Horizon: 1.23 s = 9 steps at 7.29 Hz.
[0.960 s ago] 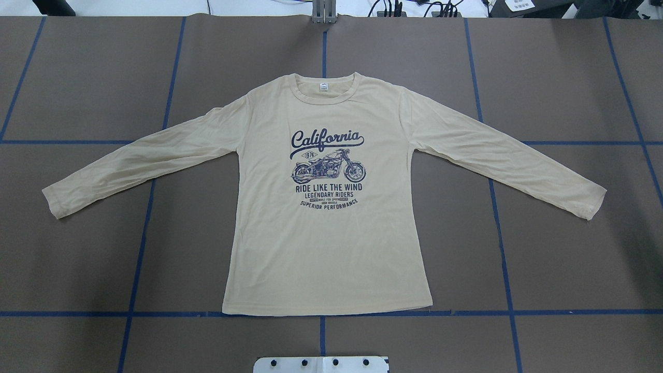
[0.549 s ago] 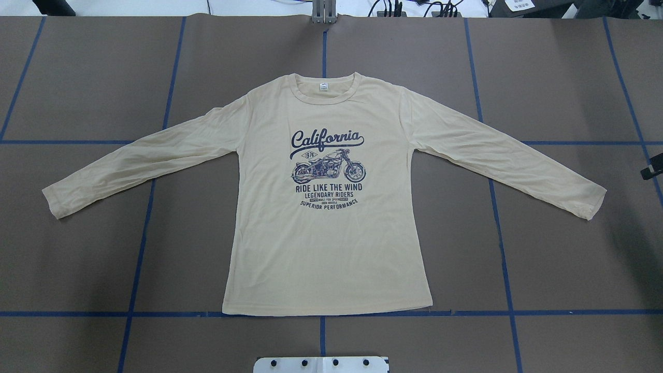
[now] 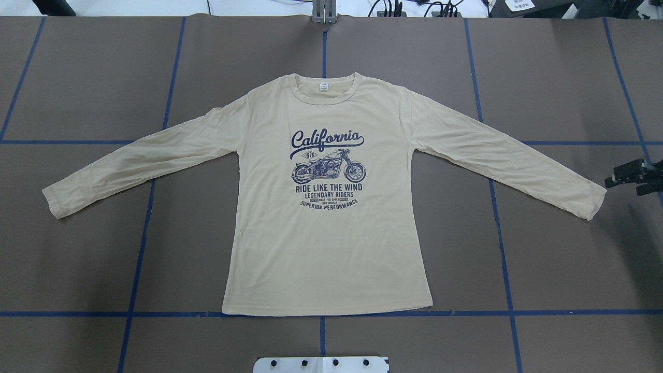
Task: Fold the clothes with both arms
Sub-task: 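Move the right gripper down to the shoulder of the nearest sleeve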
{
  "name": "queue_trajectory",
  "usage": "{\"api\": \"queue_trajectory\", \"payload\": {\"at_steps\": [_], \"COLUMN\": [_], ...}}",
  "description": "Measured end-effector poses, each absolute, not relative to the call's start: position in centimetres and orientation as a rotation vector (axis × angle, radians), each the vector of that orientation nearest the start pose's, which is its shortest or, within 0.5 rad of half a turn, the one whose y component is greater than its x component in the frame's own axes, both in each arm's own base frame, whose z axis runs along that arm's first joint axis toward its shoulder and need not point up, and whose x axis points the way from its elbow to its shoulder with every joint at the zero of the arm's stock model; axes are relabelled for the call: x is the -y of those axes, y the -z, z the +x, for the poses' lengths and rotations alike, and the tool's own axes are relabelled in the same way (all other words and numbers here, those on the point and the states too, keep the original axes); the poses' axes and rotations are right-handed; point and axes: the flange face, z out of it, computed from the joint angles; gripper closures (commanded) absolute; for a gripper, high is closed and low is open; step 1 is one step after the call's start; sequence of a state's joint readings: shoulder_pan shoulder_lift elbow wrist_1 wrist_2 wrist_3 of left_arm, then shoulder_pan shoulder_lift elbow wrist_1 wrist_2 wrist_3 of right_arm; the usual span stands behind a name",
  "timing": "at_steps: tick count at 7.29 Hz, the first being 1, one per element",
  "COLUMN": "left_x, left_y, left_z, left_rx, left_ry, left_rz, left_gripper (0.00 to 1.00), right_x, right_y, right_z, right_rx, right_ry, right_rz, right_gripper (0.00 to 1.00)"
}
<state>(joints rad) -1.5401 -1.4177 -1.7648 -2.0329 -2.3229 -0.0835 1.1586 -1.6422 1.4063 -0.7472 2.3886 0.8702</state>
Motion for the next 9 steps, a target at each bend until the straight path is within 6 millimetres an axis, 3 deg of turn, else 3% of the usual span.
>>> {"api": "queue_trajectory", "payload": {"at_steps": [3, 5, 9], "left_x": [45.2, 45.3, 45.3], "left_y": [-58.2, -58.1, -58.1], "left_z": [-5.1, -5.1, -5.1], "left_rx": [-0.761, -0.761, -0.761], "left_ry": [-0.142, -0.143, -0.143], "left_rz": [0.438, 0.439, 0.44], "left_gripper": [0.0, 0.0, 0.0], "right_x": [46.2, 46.5, 46.5], "right_y": [-67.7, -68.1, -68.3], "right_z": [-15.4, -15.8, -15.9], "right_rx": [0.949, 0.94, 0.939], "right_ry": [-0.187, -0.189, -0.192], "right_rz": [-0.013, -0.014, -0.019], "right_gripper": [0.11, 0.18, 0.18]}}
